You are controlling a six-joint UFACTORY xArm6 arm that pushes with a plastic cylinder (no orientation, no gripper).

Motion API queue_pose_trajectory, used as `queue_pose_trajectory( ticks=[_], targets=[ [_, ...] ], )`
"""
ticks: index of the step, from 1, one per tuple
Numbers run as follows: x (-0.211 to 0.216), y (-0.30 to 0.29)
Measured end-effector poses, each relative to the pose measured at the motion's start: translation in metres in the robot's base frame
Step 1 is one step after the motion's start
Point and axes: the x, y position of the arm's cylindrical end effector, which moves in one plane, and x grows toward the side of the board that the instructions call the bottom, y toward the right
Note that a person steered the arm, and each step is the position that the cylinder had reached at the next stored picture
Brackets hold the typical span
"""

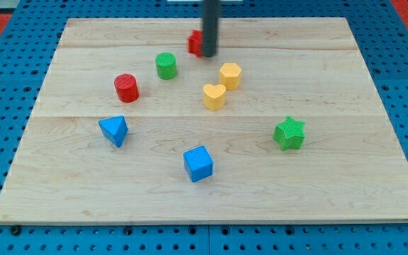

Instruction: Slide the green circle towards the center left

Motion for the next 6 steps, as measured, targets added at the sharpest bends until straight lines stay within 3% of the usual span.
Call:
queue_pose_trajectory(
  ticks=[1, 3, 4, 6],
  targets=[
    [0.000, -0.060],
    [0.006, 0.053],
    [0.046, -0.014],
    [0.050, -0.141]
  ],
)
